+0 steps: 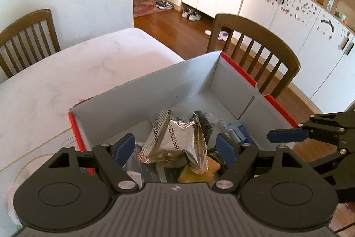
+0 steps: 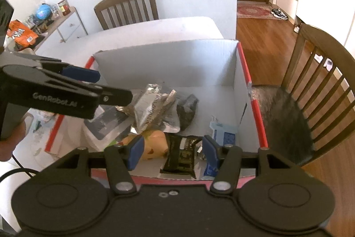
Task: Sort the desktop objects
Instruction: 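Lower the beige bag and blue packet into the shoebox and open both grippers, then withdraw both grippers from the shoebox back over the table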
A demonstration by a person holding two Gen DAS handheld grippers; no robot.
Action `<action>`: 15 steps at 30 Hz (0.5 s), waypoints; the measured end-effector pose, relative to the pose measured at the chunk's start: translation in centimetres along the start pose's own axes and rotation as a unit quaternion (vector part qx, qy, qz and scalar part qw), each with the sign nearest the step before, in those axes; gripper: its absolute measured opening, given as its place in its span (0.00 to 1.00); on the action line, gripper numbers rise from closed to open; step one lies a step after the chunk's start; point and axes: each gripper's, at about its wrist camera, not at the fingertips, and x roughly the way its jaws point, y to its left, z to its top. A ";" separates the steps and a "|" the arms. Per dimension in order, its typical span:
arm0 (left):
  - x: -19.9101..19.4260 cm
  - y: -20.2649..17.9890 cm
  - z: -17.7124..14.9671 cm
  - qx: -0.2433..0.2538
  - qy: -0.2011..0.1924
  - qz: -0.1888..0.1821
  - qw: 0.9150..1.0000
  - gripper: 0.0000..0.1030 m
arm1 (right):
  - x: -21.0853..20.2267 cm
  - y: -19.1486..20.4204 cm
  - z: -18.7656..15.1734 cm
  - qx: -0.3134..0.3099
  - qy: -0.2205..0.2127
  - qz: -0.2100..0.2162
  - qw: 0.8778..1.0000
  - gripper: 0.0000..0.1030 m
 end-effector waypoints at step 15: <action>-7.1 0.9 -3.8 -0.024 -0.049 0.012 0.998 0.78 | -1.6 2.4 -0.4 -0.018 -0.008 0.035 0.999 0.56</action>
